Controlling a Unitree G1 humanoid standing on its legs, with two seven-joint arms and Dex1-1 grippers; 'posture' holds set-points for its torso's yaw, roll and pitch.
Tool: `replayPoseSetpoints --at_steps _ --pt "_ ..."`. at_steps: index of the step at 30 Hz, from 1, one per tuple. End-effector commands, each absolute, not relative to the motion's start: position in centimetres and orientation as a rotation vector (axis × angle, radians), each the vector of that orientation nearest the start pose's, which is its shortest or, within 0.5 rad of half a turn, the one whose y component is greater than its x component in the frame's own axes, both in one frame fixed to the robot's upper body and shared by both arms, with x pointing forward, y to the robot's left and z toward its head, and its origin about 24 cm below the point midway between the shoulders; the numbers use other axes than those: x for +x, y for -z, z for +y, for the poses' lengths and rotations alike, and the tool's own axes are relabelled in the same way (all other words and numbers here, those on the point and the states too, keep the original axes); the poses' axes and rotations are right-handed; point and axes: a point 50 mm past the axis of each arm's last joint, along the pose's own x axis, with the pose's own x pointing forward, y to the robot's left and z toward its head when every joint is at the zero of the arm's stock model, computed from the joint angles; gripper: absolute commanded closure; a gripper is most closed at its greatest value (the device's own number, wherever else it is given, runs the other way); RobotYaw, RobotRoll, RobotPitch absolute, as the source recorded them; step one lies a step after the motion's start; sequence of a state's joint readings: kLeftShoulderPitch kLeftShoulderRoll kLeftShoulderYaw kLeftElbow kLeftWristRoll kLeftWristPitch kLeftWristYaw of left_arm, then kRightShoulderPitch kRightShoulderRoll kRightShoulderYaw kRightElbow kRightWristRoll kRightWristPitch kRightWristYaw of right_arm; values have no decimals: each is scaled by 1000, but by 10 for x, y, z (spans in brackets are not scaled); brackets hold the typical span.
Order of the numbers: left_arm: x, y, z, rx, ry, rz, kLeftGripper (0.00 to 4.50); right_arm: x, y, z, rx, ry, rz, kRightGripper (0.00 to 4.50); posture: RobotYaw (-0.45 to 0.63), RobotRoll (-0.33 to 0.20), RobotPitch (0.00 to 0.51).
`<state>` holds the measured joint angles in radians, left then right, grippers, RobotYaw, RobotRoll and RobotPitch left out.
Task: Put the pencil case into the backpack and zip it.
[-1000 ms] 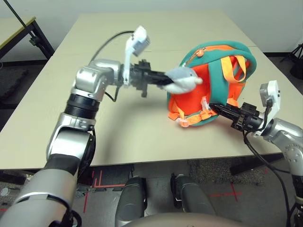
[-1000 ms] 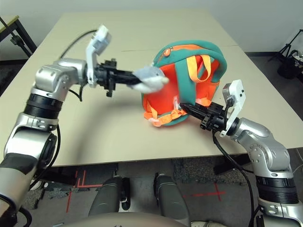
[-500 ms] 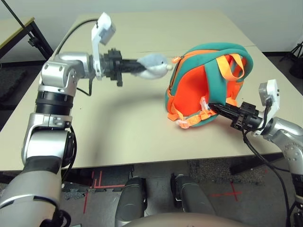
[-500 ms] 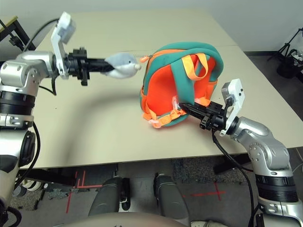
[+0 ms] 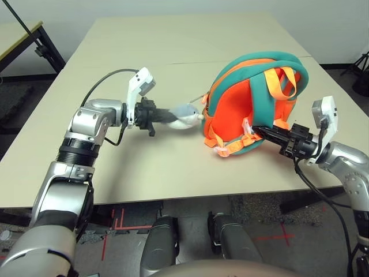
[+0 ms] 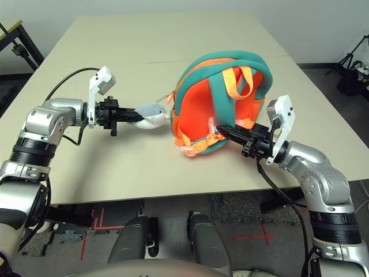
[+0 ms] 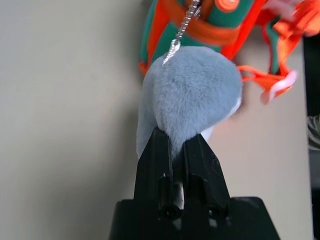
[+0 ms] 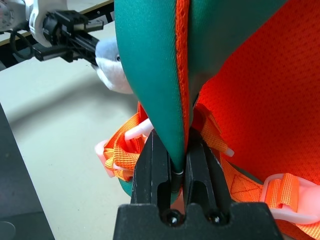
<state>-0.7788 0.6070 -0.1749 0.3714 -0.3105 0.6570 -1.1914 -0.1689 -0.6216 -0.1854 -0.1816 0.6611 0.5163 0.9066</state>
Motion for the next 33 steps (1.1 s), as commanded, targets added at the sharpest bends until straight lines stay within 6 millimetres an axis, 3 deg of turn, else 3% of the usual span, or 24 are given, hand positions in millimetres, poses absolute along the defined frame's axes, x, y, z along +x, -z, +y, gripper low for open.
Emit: replayPoseSetpoints --at_steps 1,2,5,6,14,16,24,27,33 --pt "338 -143 194 201 1085 534 4500 255 -135 -221 66 -921 110 4488 61 0 102" --pt "338 -143 195 211 1085 537 4500 255 -135 -221 65 -921 110 4488 61 0 102" --pt "344 -152 206 187 1002 496 3528 257 -137 -227 22 -887 121 4488 61 0 102" --pt "344 -154 212 175 980 487 3058 257 -139 -231 11 -879 125 3727 65 0 100" --pt "334 -146 254 173 746 421 1 256 -156 -276 -71 -742 144 845 82 0 103" --pt "333 -145 267 154 651 377 0 255 -159 -294 -88 -675 150 86 97 0 100" --pt "322 -127 300 73 292 238 0 249 -155 -358 -93 -425 175 8 147 0 94" --pt "317 -116 301 43 259 241 0 242 -156 -369 -53 -430 187 8 150 0 91" --pt "311 -106 301 10 254 264 0 222 -171 -370 38 -552 198 8 144 0 88"
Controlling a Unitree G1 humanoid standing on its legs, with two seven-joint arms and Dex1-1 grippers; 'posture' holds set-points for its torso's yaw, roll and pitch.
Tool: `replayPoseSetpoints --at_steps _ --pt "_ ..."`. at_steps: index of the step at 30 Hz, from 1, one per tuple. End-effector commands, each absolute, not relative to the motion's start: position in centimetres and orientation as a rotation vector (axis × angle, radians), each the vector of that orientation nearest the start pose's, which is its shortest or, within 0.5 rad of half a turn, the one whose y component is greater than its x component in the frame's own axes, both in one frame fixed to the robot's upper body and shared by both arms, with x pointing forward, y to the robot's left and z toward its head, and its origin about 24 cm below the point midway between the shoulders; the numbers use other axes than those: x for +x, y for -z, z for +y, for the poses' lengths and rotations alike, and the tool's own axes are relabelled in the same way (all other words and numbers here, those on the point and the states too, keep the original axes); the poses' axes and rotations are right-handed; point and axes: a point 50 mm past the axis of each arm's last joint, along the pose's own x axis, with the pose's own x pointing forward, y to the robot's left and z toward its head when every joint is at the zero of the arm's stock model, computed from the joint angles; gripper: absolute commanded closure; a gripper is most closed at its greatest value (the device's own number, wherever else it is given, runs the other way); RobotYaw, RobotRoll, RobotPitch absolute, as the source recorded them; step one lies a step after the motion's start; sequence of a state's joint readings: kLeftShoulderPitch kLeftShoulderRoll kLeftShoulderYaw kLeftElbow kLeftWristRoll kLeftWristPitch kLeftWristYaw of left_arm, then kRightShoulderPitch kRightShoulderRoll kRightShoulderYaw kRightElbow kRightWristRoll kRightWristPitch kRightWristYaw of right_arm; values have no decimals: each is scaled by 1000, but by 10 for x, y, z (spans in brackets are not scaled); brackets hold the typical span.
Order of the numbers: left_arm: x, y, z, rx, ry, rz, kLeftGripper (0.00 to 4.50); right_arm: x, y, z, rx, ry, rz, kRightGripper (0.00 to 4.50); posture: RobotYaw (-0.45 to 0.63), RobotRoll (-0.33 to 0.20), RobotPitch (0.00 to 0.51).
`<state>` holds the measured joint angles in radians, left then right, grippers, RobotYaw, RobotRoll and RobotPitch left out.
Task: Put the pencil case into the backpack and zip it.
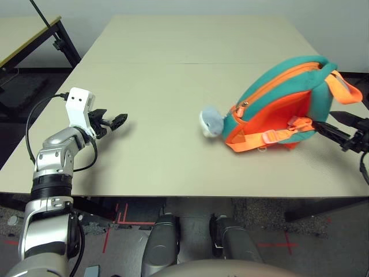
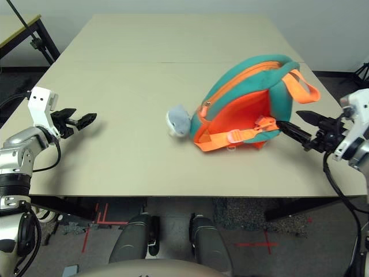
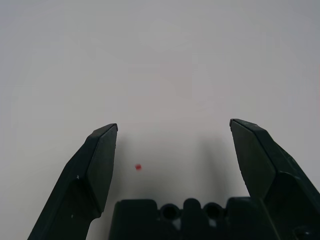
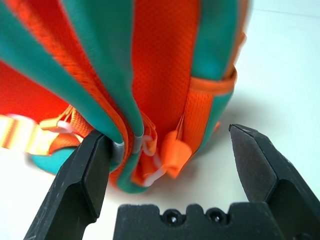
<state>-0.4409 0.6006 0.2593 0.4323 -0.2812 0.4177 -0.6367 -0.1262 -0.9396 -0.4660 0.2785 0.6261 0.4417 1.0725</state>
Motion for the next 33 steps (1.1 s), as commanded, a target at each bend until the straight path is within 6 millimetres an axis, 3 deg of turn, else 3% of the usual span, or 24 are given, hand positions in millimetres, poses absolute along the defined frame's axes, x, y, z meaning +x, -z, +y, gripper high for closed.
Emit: replayPoseSetpoints --at_steps 1,5,10,13,18,24,33 --pt "311 -105 302 8 251 265 0 219 -172 -367 45 -579 210 8 144 0 88" --pt "309 -104 306 -1 234 265 0 209 -182 -367 35 -596 235 8 140 0 91" --pt "307 -99 307 -7 221 270 0 196 -196 -386 10 -509 227 8 122 0 96" --pt "307 -97 307 -24 199 254 0 198 -198 -395 8 -444 184 8 113 0 95" --pt "311 -93 303 -38 98 182 0 229 -168 -393 34 -318 99 8 137 0 93" --pt "308 -91 306 -91 -104 51 0 280 -121 -372 93 -98 6 8 173 0 89" --pt "311 -76 291 -106 -122 26 0 300 -79 -361 83 236 -17 8 201 0 81"
